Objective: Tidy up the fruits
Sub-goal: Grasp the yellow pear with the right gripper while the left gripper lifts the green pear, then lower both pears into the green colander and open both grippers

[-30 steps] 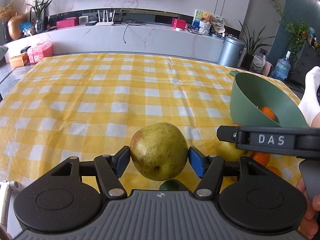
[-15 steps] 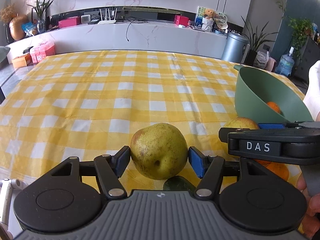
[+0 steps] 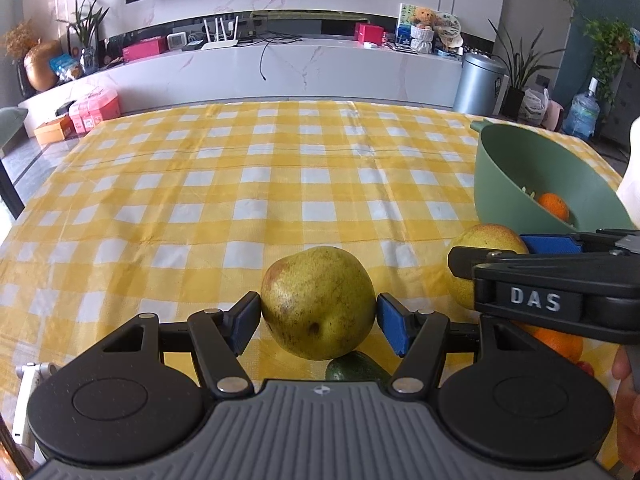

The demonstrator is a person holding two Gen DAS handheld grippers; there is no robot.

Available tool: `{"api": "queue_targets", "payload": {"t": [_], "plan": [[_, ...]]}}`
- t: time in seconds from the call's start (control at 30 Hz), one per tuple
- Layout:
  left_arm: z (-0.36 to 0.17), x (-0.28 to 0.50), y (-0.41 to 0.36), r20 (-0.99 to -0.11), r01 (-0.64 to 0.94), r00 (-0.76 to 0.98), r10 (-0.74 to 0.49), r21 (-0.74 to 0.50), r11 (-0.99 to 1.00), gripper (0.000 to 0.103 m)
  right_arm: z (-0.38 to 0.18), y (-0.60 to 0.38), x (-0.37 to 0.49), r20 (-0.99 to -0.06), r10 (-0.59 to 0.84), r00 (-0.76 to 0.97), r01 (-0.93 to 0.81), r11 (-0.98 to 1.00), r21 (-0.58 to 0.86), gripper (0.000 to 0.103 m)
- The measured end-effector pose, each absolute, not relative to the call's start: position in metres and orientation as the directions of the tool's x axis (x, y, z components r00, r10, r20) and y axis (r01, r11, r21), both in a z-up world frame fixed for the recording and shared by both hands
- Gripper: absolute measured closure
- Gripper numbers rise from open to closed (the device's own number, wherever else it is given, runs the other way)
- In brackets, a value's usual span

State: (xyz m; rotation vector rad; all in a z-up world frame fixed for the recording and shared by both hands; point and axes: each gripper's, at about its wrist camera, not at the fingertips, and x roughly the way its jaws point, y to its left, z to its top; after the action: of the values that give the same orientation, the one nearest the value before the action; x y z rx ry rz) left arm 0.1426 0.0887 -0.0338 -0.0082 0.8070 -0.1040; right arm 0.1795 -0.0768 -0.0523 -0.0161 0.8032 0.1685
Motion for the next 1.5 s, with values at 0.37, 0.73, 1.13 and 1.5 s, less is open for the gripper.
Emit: {"api": "queue_targets", "payload": {"t": [0.37,0.73,1.13,1.5], "plan": [[-0.008,0.134,0.079,-0.723,0.050,0.687,-0.079,-0.062,0.997,0.031,-0.012,-0.100,0.157,-0.618,0.307,0.724,-0.252,0.951,0.178,0.045],[0.019,0.133,0.058,-0.689,0.089,0.706,-0.163,-0.142,0.986,0.032,0.028,-0.149,0.150,-0.509,0.388,0.769,-0.281,0.919,0.276,0.044],[0.050,0.157,-0.005,-0.636,0.238,0.730,-0.250,-0.107,0.965,0.032,0.035,-0.231,0.172,-0.511,0.335,0.791,-0.137,0.912,0.387,0.044],[0.032,0.192,-0.066,-0.687,0.345,0.674,-0.271,-0.032,0.938,0.032,0.001,-0.254,0.203,-0.653,0.272,0.707,-0.017,0.929,0.369,0.044]]}}
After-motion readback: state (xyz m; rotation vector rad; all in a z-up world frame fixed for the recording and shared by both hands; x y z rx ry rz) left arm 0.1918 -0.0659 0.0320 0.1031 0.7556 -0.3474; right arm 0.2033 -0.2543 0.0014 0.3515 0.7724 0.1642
